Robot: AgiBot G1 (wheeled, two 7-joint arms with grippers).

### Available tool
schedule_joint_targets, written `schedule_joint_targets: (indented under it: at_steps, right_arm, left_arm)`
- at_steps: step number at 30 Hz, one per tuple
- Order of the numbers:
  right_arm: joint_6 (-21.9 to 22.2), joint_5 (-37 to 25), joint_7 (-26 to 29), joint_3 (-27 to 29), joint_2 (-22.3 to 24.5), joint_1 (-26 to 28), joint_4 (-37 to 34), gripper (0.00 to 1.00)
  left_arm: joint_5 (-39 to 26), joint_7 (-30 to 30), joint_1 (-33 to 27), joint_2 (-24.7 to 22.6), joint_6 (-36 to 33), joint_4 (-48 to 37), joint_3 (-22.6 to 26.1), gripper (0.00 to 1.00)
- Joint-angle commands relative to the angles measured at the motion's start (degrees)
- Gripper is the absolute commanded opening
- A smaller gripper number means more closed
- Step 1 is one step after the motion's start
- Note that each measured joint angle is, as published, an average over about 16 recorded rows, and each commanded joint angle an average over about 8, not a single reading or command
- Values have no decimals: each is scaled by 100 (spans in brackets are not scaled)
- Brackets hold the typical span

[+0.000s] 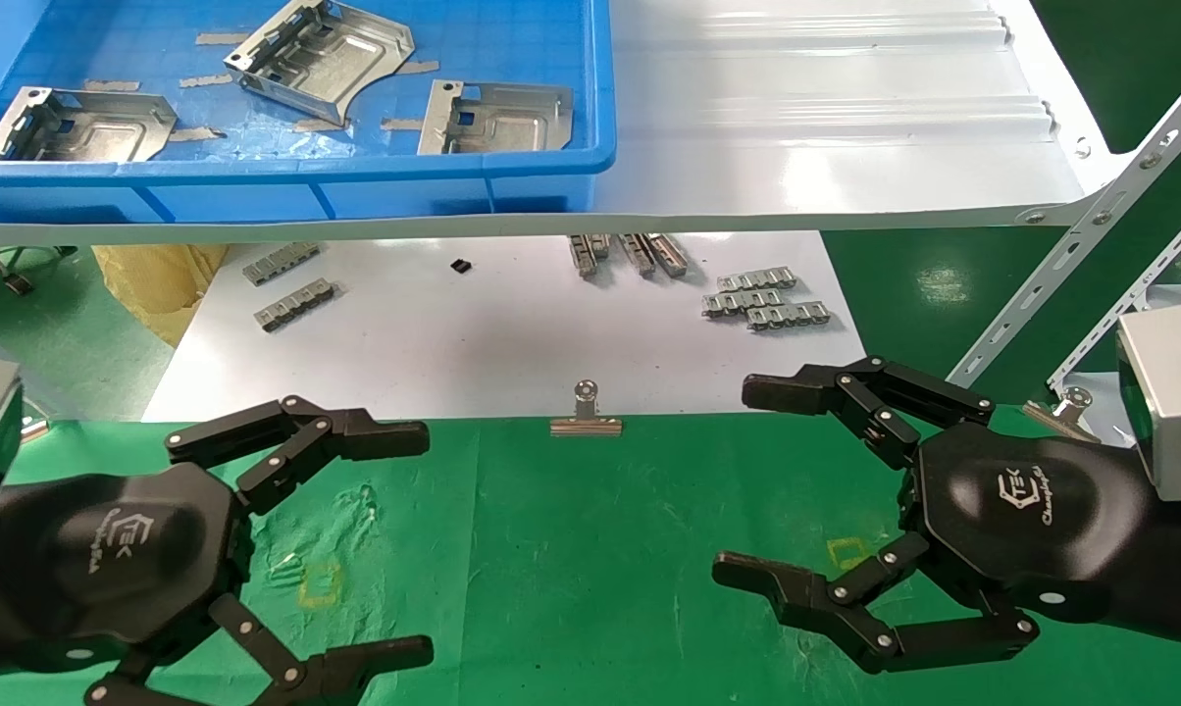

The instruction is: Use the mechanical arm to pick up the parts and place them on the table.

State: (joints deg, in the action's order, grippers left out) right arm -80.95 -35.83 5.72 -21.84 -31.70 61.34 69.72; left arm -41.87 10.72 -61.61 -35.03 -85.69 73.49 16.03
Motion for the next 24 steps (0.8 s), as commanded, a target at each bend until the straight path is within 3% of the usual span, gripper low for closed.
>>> schedule_joint_targets:
  at_steps: [1,24]
  right_arm:
    - [0,0,0,0,0,0,0,0]
    - [0,0,0,0,0,0,0,0]
  left_arm:
    - [0,0,0,0,0,0,0,100]
    - [0,0,0,0,0,0,0,100]
